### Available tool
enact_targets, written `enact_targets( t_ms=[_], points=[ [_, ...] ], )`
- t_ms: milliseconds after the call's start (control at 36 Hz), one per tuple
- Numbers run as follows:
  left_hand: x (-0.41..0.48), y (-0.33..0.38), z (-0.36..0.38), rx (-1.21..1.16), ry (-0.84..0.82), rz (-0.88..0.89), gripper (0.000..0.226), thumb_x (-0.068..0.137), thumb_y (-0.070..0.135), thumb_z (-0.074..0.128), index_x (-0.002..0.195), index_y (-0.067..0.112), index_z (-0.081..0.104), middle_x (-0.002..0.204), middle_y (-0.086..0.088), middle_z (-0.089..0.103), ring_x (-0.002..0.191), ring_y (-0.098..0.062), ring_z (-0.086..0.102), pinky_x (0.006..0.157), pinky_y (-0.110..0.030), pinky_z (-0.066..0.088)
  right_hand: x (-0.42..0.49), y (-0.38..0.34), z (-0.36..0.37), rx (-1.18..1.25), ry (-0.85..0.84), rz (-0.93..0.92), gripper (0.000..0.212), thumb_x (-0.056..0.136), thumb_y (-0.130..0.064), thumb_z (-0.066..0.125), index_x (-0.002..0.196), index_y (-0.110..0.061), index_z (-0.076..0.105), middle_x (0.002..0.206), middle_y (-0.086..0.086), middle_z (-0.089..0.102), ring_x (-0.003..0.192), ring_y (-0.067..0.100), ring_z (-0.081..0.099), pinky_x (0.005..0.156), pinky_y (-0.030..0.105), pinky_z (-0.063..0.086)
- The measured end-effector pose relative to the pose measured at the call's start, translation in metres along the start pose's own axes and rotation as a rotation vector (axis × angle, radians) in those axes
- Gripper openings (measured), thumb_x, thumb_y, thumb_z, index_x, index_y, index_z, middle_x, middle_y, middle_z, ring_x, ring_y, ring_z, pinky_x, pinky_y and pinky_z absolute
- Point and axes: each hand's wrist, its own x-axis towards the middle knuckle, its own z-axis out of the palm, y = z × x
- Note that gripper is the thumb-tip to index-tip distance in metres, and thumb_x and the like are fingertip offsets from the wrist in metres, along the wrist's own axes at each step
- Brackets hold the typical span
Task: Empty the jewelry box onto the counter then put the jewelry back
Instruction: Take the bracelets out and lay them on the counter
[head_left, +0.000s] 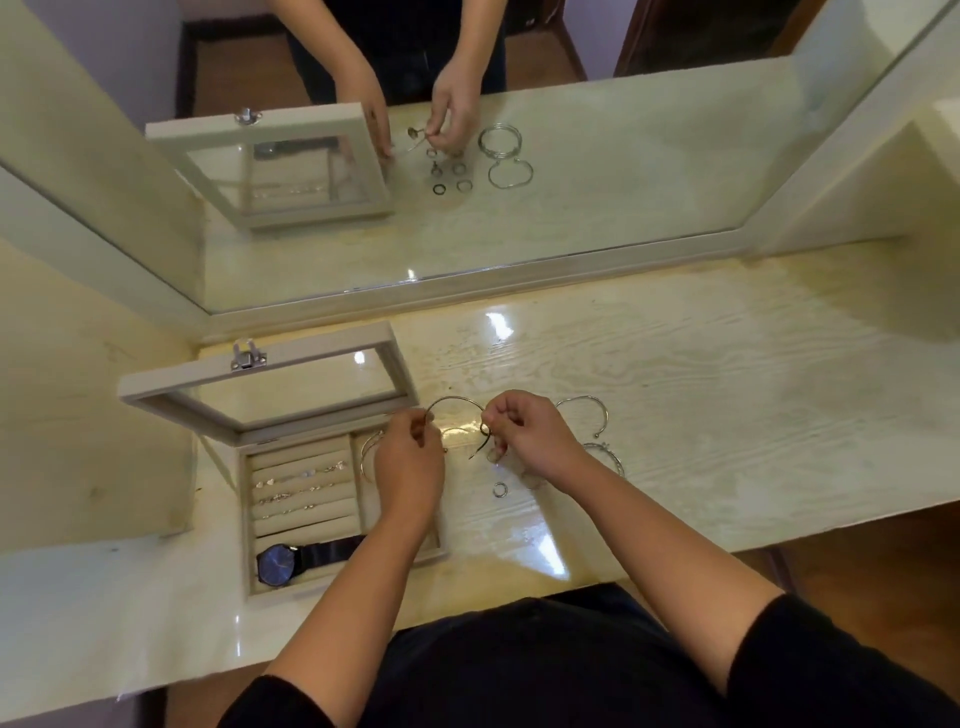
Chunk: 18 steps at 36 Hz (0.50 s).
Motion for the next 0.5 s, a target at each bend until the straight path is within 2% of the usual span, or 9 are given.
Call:
enact_targets(
  t_ms=[111, 194, 250, 306, 389, 500],
  points=[
    [-0.001, 0.010, 0.016, 0.036, -0.031, 0.040, 0.015, 0.091, 0.014, 0.053, 0.094, 0.008, 0.067, 0.084, -0.001, 0.063, 0.078, -0.013, 0.053, 0.064, -0.024, 0.035, 0.001, 0.008, -0.023, 0.040, 0.084, 0.030, 0.022, 0.090, -0.012, 0.057, 0.070, -0.021, 0.055, 0.054, -0.001, 0.053, 0.041, 0.000, 0.050, 0.057, 0.026, 0.044],
    [-0.001, 0.020, 0.030, 0.028, -0.066, 0.038, 0.016, 0.089, 0.014, 0.055, 0.086, 0.006, 0.068, 0.075, -0.003, 0.063, 0.072, -0.016, 0.054, 0.064, -0.025, 0.037, 0.003, 0.013, -0.041, 0.073, 0.155, 0.044, 0.022, 0.089, -0.013, 0.059, 0.070, -0.021, 0.055, 0.053, -0.003, 0.053, 0.039, -0.003, 0.049, 0.051, 0.013, 0.043],
    [-0.001, 0.027, 0.041, 0.023, -0.089, 0.018, 0.016, 0.089, 0.013, 0.056, 0.082, 0.006, 0.068, 0.067, 0.001, 0.061, 0.064, -0.014, 0.054, 0.060, -0.024, 0.039, 0.006, 0.016, -0.051, 0.080, 0.189, 0.053, 0.022, 0.089, -0.014, 0.059, 0.069, -0.021, 0.055, 0.052, -0.003, 0.052, 0.038, -0.004, 0.048, 0.048, 0.009, 0.041],
    [-0.001, 0.034, 0.052, 0.026, -0.106, 0.005, 0.016, 0.089, 0.013, 0.056, 0.082, 0.005, 0.069, 0.064, 0.002, 0.059, 0.060, -0.012, 0.053, 0.056, -0.021, 0.039, 0.009, 0.019, -0.061, 0.090, 0.209, 0.073, 0.021, 0.089, -0.016, 0.059, 0.069, -0.021, 0.054, 0.053, -0.003, 0.052, 0.038, -0.004, 0.047, 0.047, 0.010, 0.041],
    [0.002, 0.043, 0.067, 0.034, -0.106, 0.000, 0.017, 0.089, 0.012, 0.056, 0.082, 0.004, 0.069, 0.069, -0.003, 0.062, 0.067, -0.017, 0.055, 0.062, -0.024, 0.040, 0.013, 0.024, -0.075, 0.082, 0.214, 0.106, 0.019, 0.088, -0.015, 0.060, 0.070, -0.020, 0.054, 0.055, -0.002, 0.052, 0.040, -0.002, 0.048, 0.047, 0.012, 0.040],
    [0.006, 0.052, 0.082, 0.058, -0.118, 0.004, 0.017, 0.089, 0.011, 0.056, 0.083, 0.001, 0.069, 0.067, -0.003, 0.060, 0.069, -0.018, 0.054, 0.065, -0.024, 0.036, 0.019, 0.031, -0.089, 0.033, 0.230, 0.129, 0.019, 0.087, -0.012, 0.060, 0.070, -0.020, 0.054, 0.062, 0.000, 0.055, 0.056, 0.013, 0.053, 0.057, 0.024, 0.043]
  ],
)
